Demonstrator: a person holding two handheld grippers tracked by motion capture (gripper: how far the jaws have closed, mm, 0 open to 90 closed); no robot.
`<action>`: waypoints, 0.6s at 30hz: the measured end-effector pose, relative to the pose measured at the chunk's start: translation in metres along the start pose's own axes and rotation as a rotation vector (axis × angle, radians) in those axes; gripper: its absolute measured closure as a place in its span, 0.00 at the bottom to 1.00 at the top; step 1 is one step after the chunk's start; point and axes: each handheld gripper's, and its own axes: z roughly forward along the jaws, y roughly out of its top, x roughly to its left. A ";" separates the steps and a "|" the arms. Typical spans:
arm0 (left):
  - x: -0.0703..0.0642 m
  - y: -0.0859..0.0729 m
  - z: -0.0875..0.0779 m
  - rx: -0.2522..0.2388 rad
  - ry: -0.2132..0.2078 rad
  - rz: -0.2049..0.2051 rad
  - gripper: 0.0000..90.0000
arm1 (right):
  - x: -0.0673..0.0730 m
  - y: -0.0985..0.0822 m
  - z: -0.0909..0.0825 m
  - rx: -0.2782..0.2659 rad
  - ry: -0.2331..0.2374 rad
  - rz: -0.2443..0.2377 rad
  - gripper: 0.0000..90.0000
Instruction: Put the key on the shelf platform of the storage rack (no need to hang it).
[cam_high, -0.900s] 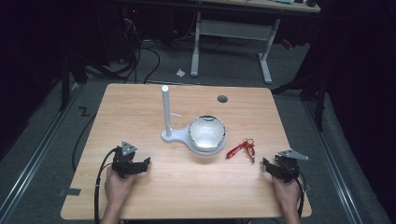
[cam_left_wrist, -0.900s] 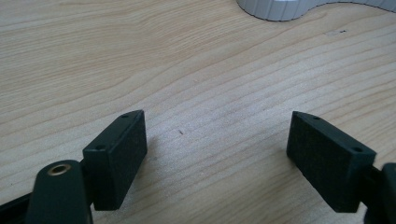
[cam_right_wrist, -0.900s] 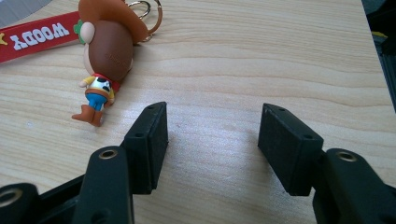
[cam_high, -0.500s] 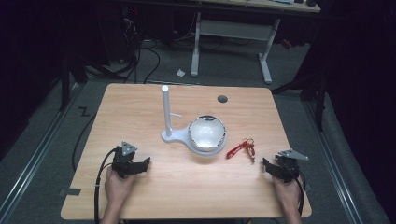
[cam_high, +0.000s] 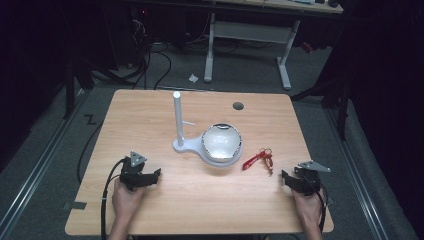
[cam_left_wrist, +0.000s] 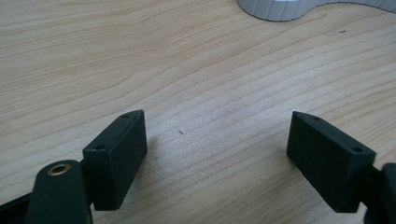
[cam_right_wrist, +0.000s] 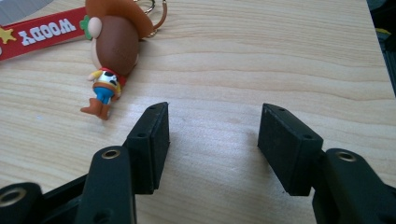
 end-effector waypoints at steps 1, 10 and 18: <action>0.000 0.000 0.000 0.000 0.000 0.000 0.23 | 0.001 -0.001 -0.001 0.002 -0.001 -0.002 0.48; 0.000 0.000 0.000 0.000 0.000 0.000 0.23 | 0.011 -0.004 -0.011 -0.016 0.057 0.002 0.48; 0.000 0.000 0.000 0.000 0.000 0.000 0.23 | 0.026 -0.002 -0.021 -0.029 0.094 0.002 0.48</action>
